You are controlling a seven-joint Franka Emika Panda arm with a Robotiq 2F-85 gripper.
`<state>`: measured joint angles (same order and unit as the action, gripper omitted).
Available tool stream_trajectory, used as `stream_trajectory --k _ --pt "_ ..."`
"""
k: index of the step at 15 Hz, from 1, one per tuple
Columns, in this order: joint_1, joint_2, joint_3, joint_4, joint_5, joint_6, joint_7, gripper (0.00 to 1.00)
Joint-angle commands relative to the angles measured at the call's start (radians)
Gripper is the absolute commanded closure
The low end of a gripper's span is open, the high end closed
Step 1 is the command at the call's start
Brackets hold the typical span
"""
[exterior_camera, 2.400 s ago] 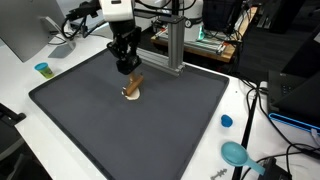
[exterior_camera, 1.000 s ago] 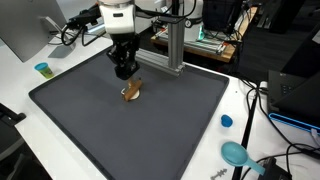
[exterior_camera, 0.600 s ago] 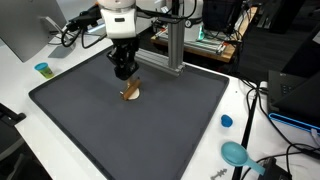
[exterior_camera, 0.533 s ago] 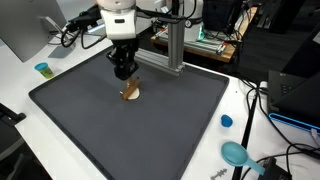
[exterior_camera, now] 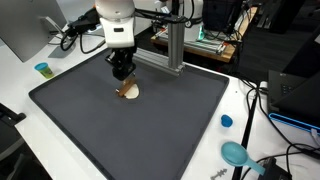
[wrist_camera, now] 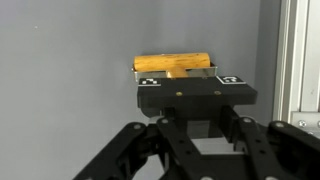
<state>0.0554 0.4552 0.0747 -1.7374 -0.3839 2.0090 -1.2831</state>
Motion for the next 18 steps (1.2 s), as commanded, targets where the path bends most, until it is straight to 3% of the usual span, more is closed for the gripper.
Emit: stream_trajectory --k 1,9,15,18 --pt "0.005 0.059 -0.011 0.02 -0.017 -0.048 0.019 0.78" --pt "0.023 0.043 -0.037 0.047 -0.083 -0.066 0.174 0.78" --pt "0.051 -0.171 -0.005 -0.043 -0.06 -0.048 0.413 0.78" --pt "0.075 -0.27 0.017 -0.009 -0.004 -0.195 0.552 0.78"
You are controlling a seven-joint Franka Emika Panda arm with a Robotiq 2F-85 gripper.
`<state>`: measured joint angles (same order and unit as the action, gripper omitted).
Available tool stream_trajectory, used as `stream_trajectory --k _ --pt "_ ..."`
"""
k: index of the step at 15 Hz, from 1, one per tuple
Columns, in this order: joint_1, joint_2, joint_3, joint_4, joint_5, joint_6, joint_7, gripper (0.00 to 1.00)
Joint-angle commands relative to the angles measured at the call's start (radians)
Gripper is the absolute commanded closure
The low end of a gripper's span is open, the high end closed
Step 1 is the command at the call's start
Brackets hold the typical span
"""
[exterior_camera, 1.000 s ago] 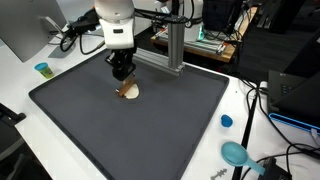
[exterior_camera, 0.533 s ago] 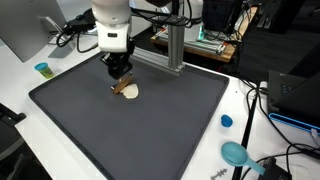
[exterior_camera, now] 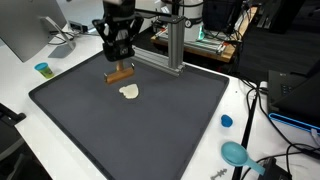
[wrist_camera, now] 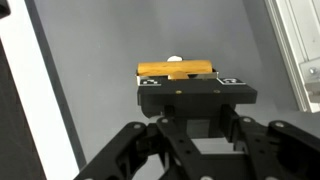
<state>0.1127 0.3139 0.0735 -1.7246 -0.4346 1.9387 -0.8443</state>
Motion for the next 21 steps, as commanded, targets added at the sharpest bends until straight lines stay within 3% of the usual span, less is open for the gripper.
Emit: stream_trajectory --k 1,3,5,7,8,11,12,17,21 --pt "0.021 -0.167 0.032 -0.018 0.076 -0.167 0.138 0.78" --pt "0.035 -0.247 0.057 -0.022 0.141 -0.27 0.216 0.78" --pt "0.045 -0.324 0.082 -0.078 0.216 -0.221 0.273 0.78" --pt "0.065 -0.417 0.104 -0.19 0.231 -0.068 0.294 0.78" --pt "0.055 -0.31 0.092 -0.054 0.208 -0.186 0.269 0.53" --pt "0.076 -0.382 0.108 -0.146 0.212 -0.104 0.295 0.53" --pt "0.076 -0.361 0.109 -0.161 0.235 -0.071 0.363 0.78" --pt "0.076 -0.333 0.116 -0.165 0.222 -0.063 0.697 0.78" --pt "0.075 -0.454 0.115 -0.315 0.258 -0.057 0.911 0.78"
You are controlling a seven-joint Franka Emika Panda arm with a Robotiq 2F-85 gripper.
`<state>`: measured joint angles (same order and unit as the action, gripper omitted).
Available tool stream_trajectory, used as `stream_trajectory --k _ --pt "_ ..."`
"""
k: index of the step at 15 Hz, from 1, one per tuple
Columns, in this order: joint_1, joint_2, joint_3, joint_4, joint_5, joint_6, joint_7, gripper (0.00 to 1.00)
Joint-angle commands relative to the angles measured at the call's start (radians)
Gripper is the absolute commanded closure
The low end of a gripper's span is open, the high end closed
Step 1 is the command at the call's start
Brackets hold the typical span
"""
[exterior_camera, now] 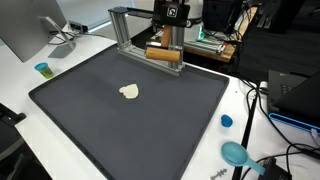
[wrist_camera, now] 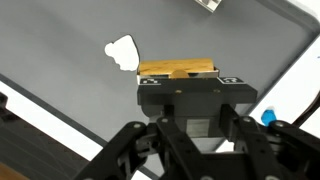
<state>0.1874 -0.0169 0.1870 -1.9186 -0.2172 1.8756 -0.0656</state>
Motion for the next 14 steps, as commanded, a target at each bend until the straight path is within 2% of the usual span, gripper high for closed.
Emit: stream_trajectory --k 1,3,4,6,7,12,14 --pt "-0.001 -0.158 0.001 -0.157 0.051 0.002 0.182 0.78" --pt "-0.005 -0.203 0.004 -0.197 0.075 0.006 0.277 0.78" --pt "-0.005 -0.108 0.006 -0.12 0.04 -0.004 0.203 0.53" --pt "-0.008 -0.159 0.009 -0.164 0.049 -0.003 0.251 0.53" --pt "-0.011 -0.155 0.004 -0.166 0.06 0.044 0.252 0.78" --pt "-0.069 -0.298 -0.041 -0.295 0.053 0.119 0.315 0.78" --pt "-0.088 -0.345 -0.064 -0.354 0.073 0.154 0.289 0.78"
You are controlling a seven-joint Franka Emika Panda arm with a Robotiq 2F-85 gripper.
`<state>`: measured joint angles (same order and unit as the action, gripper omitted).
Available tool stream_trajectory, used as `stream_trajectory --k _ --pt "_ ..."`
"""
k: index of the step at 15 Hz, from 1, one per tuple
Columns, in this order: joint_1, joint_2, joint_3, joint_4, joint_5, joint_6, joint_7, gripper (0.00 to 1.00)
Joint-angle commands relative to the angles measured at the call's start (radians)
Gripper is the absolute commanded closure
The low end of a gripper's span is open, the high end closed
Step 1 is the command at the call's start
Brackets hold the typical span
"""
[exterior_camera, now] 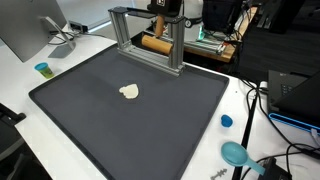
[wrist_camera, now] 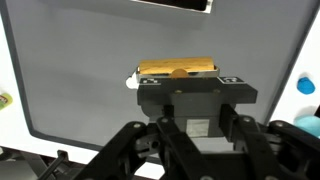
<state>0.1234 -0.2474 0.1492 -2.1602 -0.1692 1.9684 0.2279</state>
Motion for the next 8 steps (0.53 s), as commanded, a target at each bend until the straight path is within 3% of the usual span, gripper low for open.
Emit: stream_trajectory --k 1,4,8 --pt "-0.031 -0.143 -0.039 -0.148 0.039 0.078 -0.013 0.78" --pt "-0.049 -0.21 -0.058 -0.238 0.035 0.132 -0.017 0.78" --pt "-0.06 -0.311 -0.091 -0.389 0.038 0.291 -0.057 0.78"
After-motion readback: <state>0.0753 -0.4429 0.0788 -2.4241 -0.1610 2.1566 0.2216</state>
